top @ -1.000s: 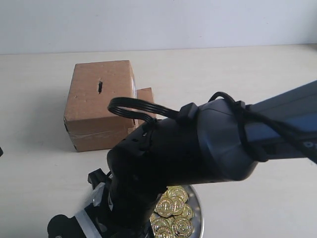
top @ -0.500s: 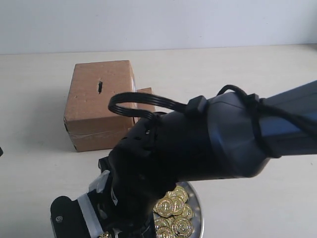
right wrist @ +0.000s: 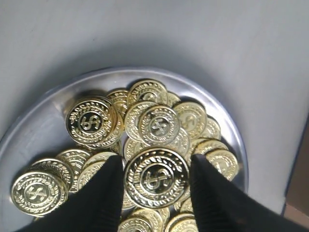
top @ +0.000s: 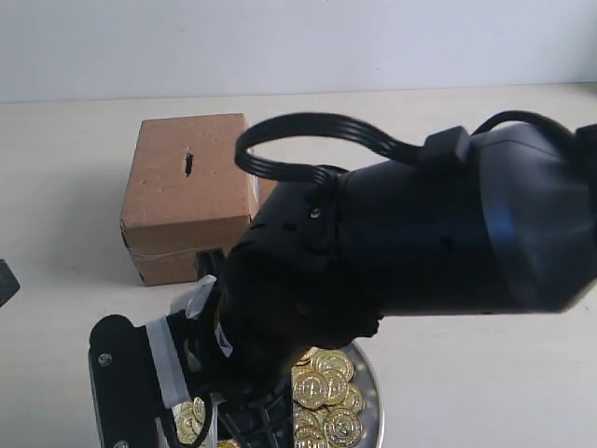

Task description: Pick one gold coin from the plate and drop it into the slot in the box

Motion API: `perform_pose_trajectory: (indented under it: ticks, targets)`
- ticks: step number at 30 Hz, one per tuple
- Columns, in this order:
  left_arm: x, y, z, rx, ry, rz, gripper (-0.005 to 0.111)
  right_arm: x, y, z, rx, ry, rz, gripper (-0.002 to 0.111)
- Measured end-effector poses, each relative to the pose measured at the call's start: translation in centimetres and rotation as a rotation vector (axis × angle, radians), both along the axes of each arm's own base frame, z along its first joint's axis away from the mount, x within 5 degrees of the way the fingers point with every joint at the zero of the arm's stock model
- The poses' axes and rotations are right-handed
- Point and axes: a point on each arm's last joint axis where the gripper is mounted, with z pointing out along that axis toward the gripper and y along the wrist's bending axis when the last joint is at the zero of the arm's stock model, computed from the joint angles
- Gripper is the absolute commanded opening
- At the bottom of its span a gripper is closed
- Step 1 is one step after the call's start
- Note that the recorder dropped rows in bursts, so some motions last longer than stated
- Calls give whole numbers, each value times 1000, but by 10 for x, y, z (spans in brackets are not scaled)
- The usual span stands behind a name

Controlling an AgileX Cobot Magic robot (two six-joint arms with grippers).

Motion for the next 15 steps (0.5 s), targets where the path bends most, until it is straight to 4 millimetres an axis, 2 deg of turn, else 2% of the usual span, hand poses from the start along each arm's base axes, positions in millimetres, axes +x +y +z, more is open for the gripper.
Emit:
perform_pose_trajectory:
  ticks: [6, 15]
  targets:
    - [12, -3, -7, -62, 145, 10, 45, 1, -5, 18, 36, -41, -48, 36]
    - [18, -17, -20, -128, 356, -145, 45, -2, -9, 48, 143, -95, -72, 36]
